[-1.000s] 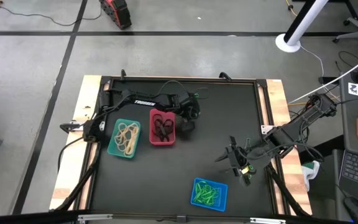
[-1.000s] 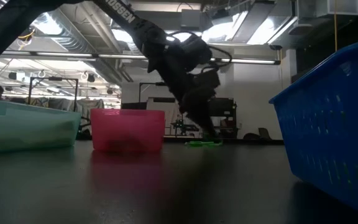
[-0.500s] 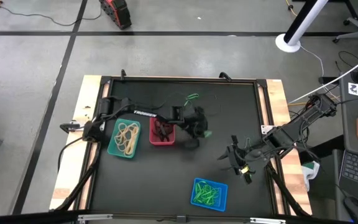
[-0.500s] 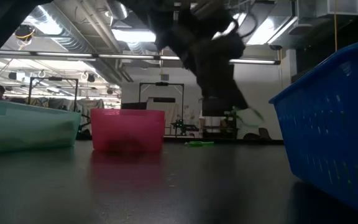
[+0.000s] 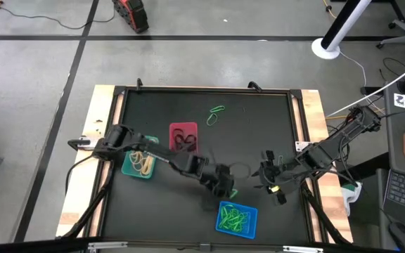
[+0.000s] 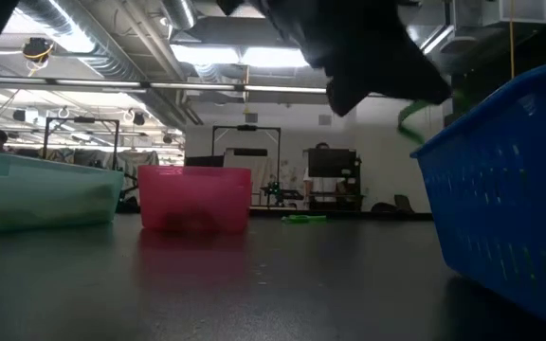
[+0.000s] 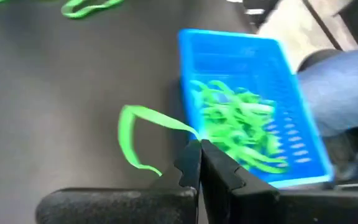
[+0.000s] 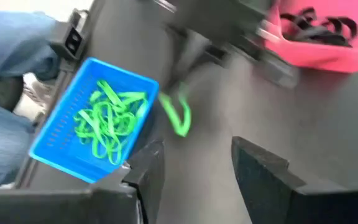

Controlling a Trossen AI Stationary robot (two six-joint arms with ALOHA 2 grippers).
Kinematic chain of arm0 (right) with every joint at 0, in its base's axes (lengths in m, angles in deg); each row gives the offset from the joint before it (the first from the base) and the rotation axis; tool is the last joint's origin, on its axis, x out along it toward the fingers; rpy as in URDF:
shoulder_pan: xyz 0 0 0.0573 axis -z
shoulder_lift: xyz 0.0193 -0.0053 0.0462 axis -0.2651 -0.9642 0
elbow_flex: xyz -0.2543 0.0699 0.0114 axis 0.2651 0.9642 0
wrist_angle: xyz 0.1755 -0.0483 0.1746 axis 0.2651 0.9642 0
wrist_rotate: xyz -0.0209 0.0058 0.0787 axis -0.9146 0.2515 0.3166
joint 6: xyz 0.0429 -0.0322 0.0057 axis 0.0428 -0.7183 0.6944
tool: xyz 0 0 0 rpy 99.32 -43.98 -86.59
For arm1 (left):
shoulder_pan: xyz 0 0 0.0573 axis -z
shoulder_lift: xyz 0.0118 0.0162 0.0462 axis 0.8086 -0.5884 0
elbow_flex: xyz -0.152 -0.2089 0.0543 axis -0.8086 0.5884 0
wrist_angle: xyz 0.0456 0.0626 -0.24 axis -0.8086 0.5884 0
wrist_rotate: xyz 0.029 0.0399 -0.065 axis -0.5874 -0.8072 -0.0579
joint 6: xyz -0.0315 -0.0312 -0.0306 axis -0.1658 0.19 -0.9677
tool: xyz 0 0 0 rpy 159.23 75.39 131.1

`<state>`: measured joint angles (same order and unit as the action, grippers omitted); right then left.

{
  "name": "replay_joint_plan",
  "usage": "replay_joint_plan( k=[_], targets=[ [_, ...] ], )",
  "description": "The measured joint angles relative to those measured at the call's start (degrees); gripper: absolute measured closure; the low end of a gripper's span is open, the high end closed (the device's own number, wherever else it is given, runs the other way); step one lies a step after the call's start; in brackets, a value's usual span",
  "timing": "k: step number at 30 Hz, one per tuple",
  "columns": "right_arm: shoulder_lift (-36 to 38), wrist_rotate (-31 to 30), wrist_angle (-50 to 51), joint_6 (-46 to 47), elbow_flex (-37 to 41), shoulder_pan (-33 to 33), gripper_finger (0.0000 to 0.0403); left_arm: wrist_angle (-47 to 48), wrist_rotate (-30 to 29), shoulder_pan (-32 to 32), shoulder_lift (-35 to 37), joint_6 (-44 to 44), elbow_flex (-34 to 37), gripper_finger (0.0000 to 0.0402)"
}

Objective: Sort rubber bands into baskets
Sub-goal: Put the green rubber band into the blue bin

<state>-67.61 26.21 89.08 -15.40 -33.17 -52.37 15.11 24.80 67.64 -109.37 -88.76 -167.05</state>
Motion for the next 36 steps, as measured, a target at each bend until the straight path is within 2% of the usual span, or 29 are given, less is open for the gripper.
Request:
replay_joint_plan(
  k=[10,13,21,28,36],
  targets=[
    [0.0,-5.9,5.5,5.4,0.0,0.0,0.0221,-8.2,-0.5,6.8,0.0,-2.6,0.0,0.0401],
    [0.0,-7.8,7.9,11.1,0.0,0.0,0.0221,-10.2,-0.5,7.7,-0.3,-2.4,0.0,0.0401],
    [0.0,-7.1,15.9,30.0,2.6,-0.1,0.0221,-12.3,-2.0,9.3,-3.1,-2.0,0.0,0.0401],
    [0.0,6.0,11.6,36.9,10.0,-0.1,0.0221,-12.0,-4.3,9.2,-3.2,-1.4,0.0,0.0374],
    [0.0,22.1,-2.9,40.1,18.6,-0.2,0.0221,-11.5,-6.1,9.2,-3.1,-1.1,0.0,0.0288]
  ],
)
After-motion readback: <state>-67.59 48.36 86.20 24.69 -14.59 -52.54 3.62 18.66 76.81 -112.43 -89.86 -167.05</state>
